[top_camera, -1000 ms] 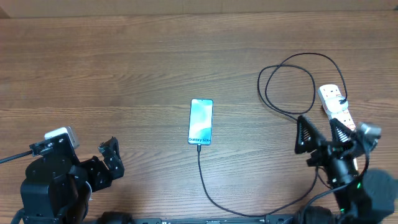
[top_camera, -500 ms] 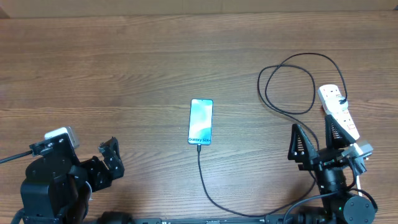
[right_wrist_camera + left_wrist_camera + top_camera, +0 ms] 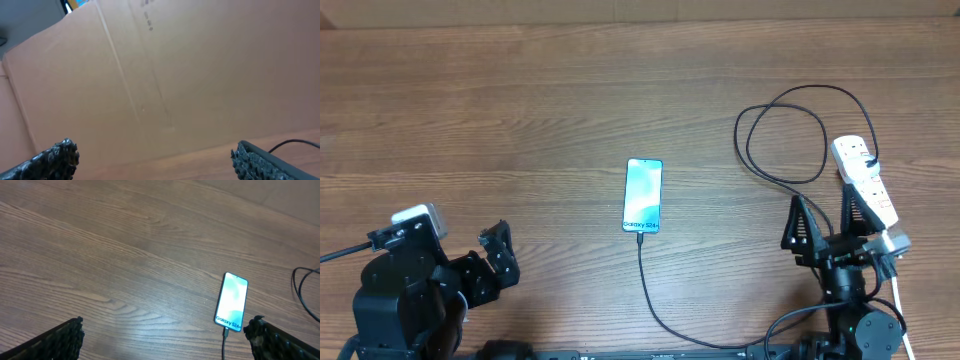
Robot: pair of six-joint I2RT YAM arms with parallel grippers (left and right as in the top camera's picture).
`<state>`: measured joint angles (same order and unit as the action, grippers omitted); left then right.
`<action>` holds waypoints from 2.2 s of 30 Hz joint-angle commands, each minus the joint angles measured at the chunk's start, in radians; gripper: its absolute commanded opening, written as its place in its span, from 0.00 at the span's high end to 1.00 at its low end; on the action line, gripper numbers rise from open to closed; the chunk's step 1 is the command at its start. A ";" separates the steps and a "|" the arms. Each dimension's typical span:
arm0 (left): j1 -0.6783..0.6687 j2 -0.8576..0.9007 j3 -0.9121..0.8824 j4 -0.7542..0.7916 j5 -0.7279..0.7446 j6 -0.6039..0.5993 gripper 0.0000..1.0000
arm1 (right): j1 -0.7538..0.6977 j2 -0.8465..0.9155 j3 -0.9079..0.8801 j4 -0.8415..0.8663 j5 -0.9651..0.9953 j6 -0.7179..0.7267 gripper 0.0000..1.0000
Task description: Plug charger to phone and switch on socket
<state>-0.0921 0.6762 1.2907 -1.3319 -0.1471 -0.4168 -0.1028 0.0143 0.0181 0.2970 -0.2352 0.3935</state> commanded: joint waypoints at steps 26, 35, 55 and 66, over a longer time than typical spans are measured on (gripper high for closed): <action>-0.004 -0.003 0.000 0.000 -0.010 -0.010 0.00 | 0.006 -0.012 -0.011 -0.371 0.127 0.010 0.00; -0.004 -0.003 0.000 0.000 -0.010 -0.010 0.00 | 0.006 -0.011 -0.010 -0.371 0.127 0.010 0.00; -0.004 -0.003 0.000 -0.092 -0.043 0.001 0.00 | 0.006 -0.011 -0.010 -0.371 0.127 0.010 0.00; -0.071 -0.001 -0.063 0.079 -0.059 -0.010 0.01 | 0.006 -0.011 -0.010 -0.371 0.127 0.010 0.00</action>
<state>-0.1635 0.6762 1.2720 -1.3090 -0.1780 -0.4168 -0.1028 0.0128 0.0181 -0.0792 -0.1223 0.4000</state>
